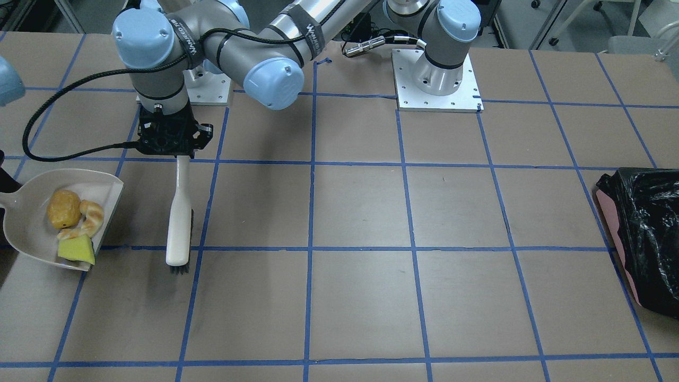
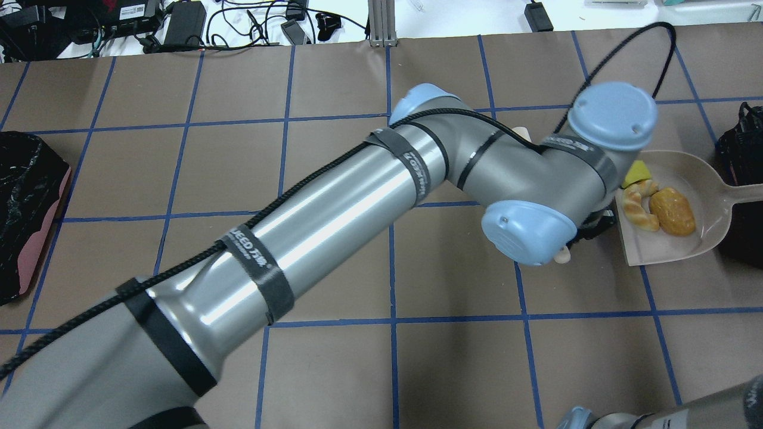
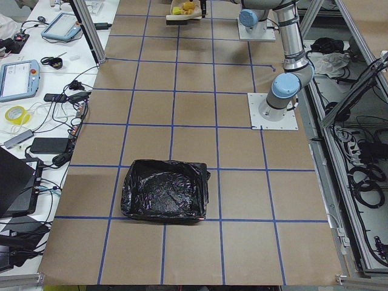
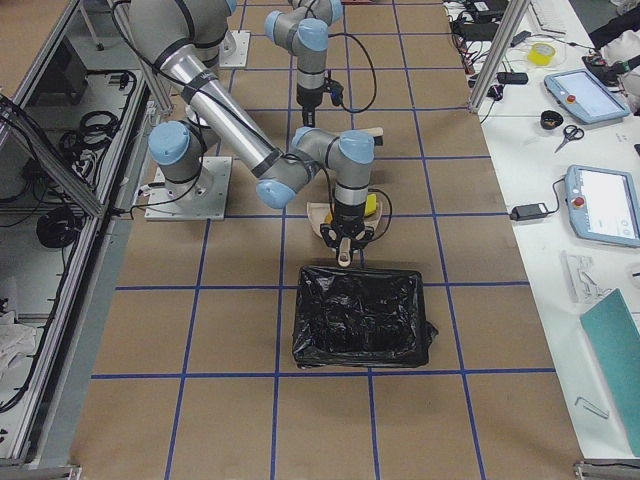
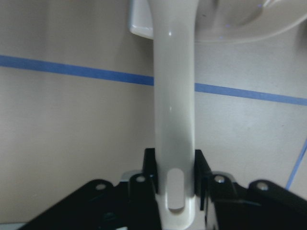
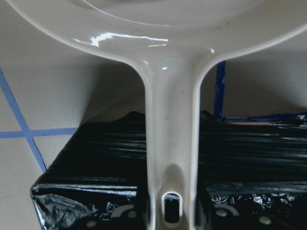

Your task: Sweep and dump trash in nearest bin

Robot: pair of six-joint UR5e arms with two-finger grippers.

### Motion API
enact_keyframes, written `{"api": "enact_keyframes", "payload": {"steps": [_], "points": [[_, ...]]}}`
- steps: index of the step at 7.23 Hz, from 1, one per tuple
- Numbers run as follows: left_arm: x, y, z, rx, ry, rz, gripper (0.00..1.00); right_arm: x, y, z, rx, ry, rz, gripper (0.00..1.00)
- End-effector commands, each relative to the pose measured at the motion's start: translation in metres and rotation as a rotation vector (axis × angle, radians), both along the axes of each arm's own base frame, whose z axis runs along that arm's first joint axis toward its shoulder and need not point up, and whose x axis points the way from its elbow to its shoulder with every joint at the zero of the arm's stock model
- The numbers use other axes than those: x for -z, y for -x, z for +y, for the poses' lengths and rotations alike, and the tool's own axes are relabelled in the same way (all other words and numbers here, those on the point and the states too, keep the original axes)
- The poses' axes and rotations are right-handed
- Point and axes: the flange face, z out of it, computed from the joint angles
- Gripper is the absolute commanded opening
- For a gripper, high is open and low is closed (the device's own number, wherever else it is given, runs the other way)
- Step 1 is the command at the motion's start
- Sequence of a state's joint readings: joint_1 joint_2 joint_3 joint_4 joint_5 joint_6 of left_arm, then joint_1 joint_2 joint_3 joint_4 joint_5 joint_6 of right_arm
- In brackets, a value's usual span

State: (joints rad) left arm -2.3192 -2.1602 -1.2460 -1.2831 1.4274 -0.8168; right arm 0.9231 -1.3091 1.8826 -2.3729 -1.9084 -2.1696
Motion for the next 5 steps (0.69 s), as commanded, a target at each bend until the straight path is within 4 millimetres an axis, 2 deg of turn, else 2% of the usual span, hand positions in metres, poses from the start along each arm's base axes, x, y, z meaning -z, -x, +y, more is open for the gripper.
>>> {"api": "enact_keyframes", "payload": {"steps": [1,2,3,4,5], "points": [[-0.006,-0.077,-0.027,0.093,-0.026,-0.046,0.0,-0.039,0.02,-0.017,0.014,0.023,-0.028,0.0],[0.003,-0.118,-0.036,0.109,-0.035,-0.099,0.0,-0.058,0.032,-0.024,0.022,0.043,-0.027,0.0],[0.01,-0.154,-0.037,0.145,-0.056,-0.107,0.0,-0.057,0.068,-0.018,0.071,0.071,-0.048,0.0],[0.011,-0.178,-0.03,0.152,-0.073,-0.111,0.0,-0.05,0.117,-0.014,0.129,0.081,-0.055,0.0],[0.02,-0.195,-0.013,0.197,-0.101,-0.122,0.0,-0.044,0.151,-0.029,0.138,0.069,-0.081,0.0]]}}
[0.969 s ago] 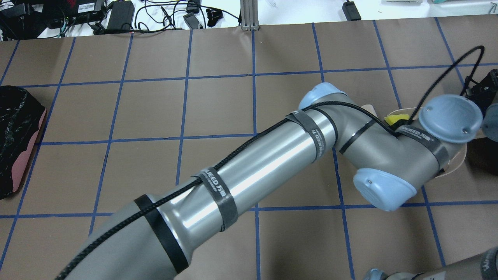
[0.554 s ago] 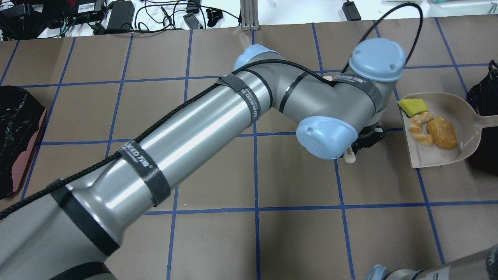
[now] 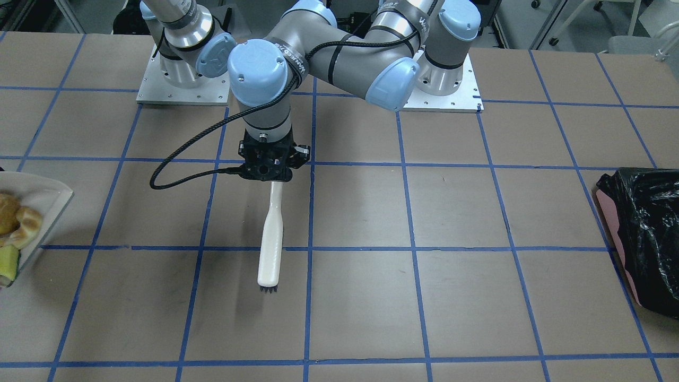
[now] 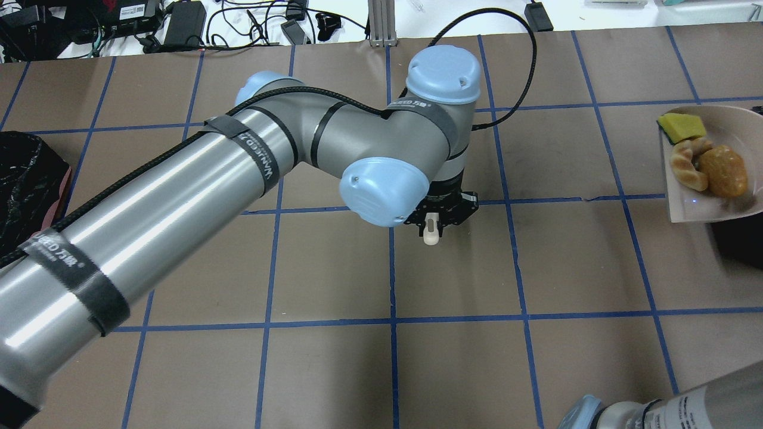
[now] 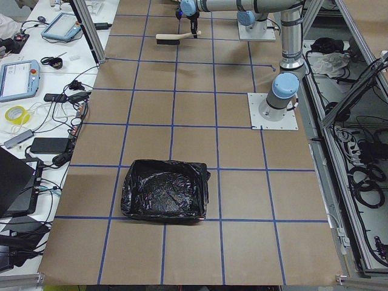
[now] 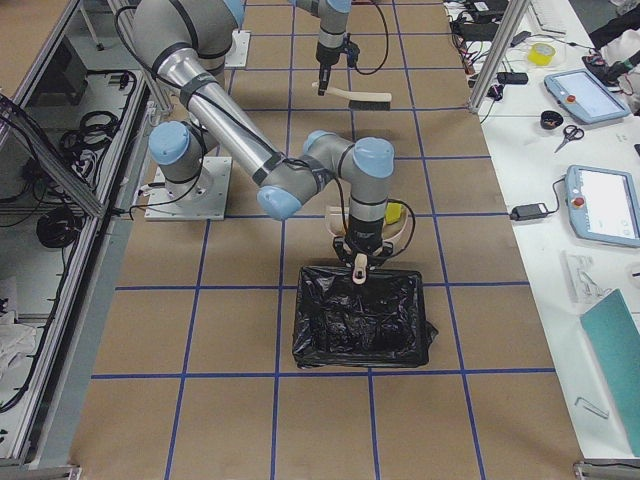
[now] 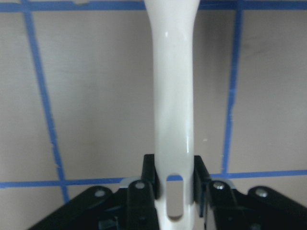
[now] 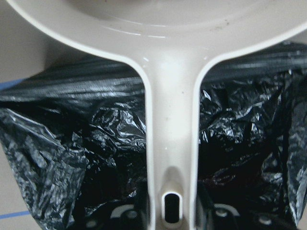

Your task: Sweep and dump trash in nearest bin

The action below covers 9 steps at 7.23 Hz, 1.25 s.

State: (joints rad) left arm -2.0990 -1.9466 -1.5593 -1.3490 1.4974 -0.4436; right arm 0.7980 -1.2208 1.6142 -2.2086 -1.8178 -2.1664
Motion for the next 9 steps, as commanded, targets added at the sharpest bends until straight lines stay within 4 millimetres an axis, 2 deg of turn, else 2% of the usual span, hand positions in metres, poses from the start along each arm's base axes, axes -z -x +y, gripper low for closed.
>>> {"api": "enact_keyframes", "payload": {"steps": [1,3,4,5,7,9], "points": [[0.018,-0.043,0.03,0.037,-0.05,-0.015,0.0,0.005,0.077,-0.02,0.047,-0.034,-0.067,0.0],[0.014,-0.067,0.054,0.013,-0.067,-0.023,0.0,-0.01,0.116,-0.037,-0.009,-0.052,-0.065,0.0],[0.023,-0.077,0.074,0.008,-0.091,-0.036,0.0,-0.01,0.138,-0.026,0.018,-0.044,-0.066,0.0],[0.028,-0.083,0.089,-0.003,-0.101,-0.041,0.0,-0.013,0.141,-0.023,0.02,-0.047,-0.061,0.0],[0.018,-0.08,0.099,-0.038,-0.087,-0.031,0.0,-0.017,0.153,-0.015,0.007,-0.06,-0.047,0.0],[0.02,-0.069,0.108,-0.005,-0.085,-0.032,0.0,-0.046,0.176,-0.001,0.024,-0.124,0.059,0.0]]}}
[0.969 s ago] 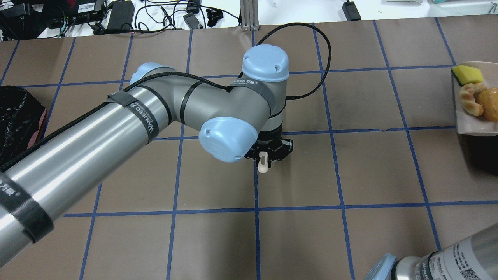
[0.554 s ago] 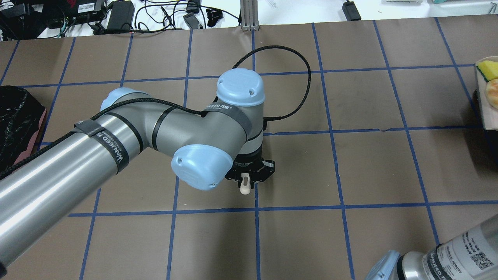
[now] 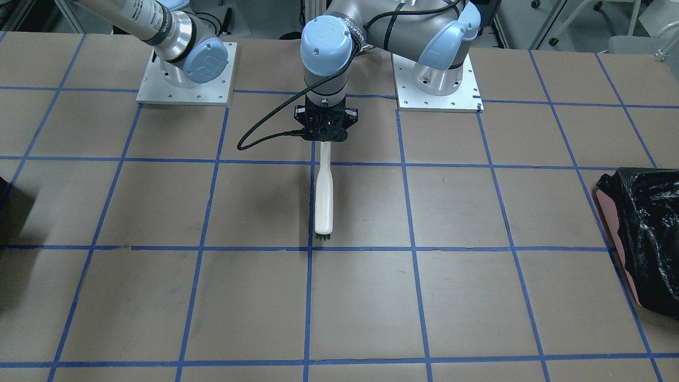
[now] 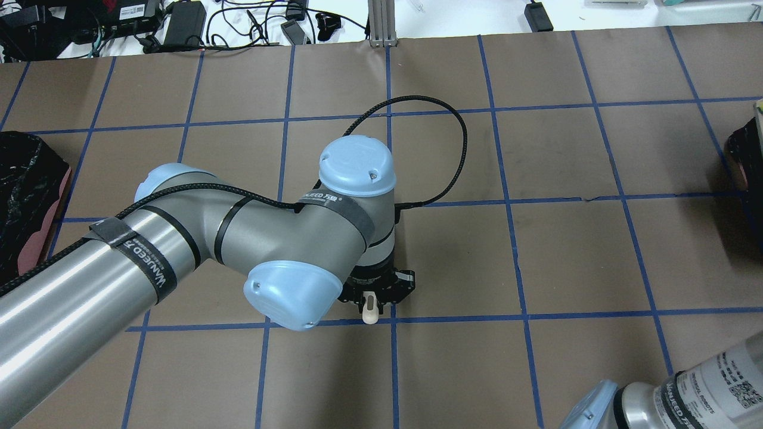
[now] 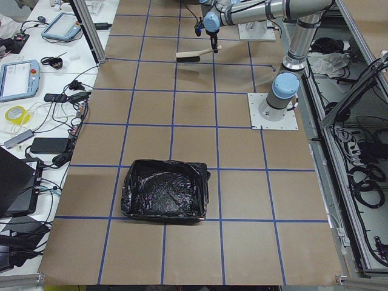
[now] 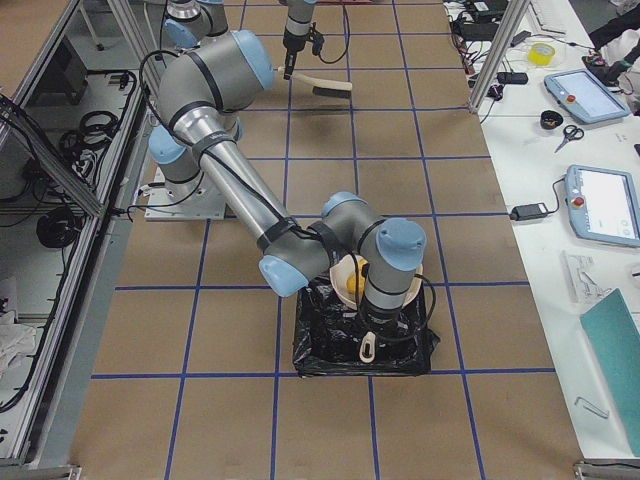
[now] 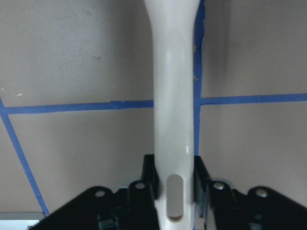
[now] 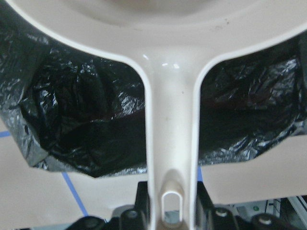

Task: Sweep and dump trash in nearest bin
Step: 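Tip the dustpan over the black bin with the right gripper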

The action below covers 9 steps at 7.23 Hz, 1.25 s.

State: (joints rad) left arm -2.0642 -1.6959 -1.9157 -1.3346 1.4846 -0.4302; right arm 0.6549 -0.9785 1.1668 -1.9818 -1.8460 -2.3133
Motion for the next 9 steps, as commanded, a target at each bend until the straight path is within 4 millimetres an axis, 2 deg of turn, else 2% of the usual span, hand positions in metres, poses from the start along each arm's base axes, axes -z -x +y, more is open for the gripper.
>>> {"api": "enact_keyframes", "payload": {"steps": [1,3,4,5,6,8,9], "points": [[0.007,0.017,0.012,0.043,0.005,0.001,0.0,-0.03,0.025,0.019,-0.001,-0.07,0.099,0.0],[0.012,0.021,0.012,0.055,0.004,0.004,0.0,-0.031,0.039,0.036,0.029,-0.128,0.135,0.0],[0.013,0.022,0.013,0.058,0.004,0.002,0.0,-0.034,0.042,0.04,0.05,-0.16,0.182,0.0],[0.013,0.023,0.016,0.066,0.004,0.001,0.0,-0.028,0.05,0.041,0.074,-0.173,0.244,0.0],[0.015,0.021,0.017,0.084,0.002,-0.005,0.0,-0.023,0.046,0.035,0.085,-0.181,0.282,0.0],[0.017,0.018,0.021,0.119,-0.004,-0.001,0.0,-0.029,0.017,0.006,0.057,-0.184,0.339,0.0],[0.019,0.017,0.022,0.121,-0.008,-0.003,0.0,-0.03,0.015,0.004,0.048,-0.199,0.349,0.0]]}}
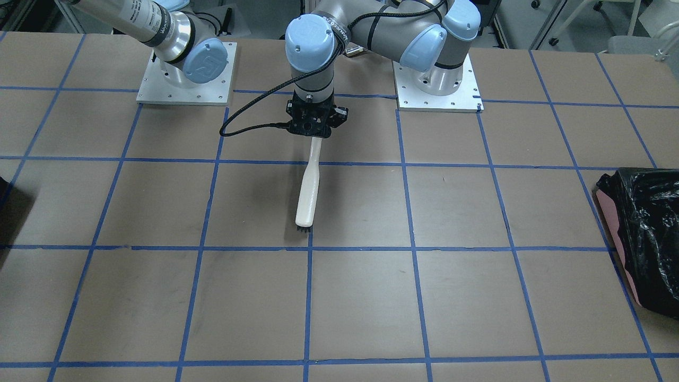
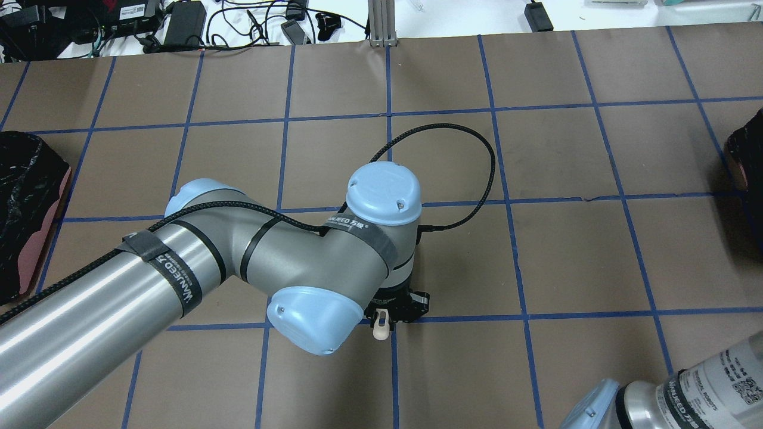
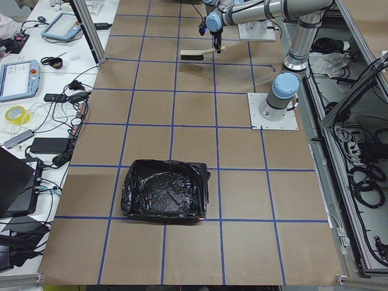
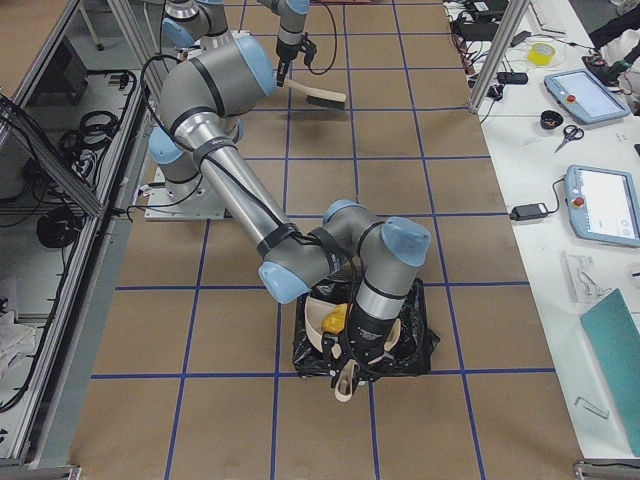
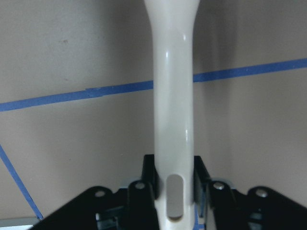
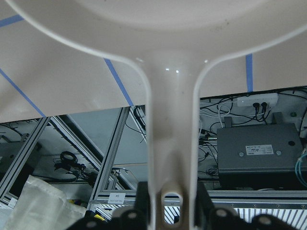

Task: Sweep and dump trash in nearest bin
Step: 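Tip the dustpan over the black bin with the right gripper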

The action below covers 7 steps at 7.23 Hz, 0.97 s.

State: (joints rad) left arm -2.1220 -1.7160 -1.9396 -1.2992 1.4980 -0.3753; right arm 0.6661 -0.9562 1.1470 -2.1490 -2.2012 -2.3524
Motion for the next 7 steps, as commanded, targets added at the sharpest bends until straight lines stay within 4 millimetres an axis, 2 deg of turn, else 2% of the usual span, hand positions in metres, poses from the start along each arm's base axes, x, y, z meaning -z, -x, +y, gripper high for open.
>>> {"api": "enact_keyframes", "payload": {"steps": [1,5,7], "points": [[0.006,-0.002,0.002,0.008,-0.012,-0.006,0.0,-0.003,-0.008,-0.007,-0.029,-0.034,0.019,0.0],[0.012,-0.003,0.004,0.001,-0.015,-0.01,0.0,-0.004,-0.008,-0.007,-0.049,-0.047,0.019,0.0],[0.014,-0.002,0.003,-0.004,-0.019,-0.013,0.04,-0.021,-0.009,-0.006,-0.054,-0.018,0.038,0.0]]}}
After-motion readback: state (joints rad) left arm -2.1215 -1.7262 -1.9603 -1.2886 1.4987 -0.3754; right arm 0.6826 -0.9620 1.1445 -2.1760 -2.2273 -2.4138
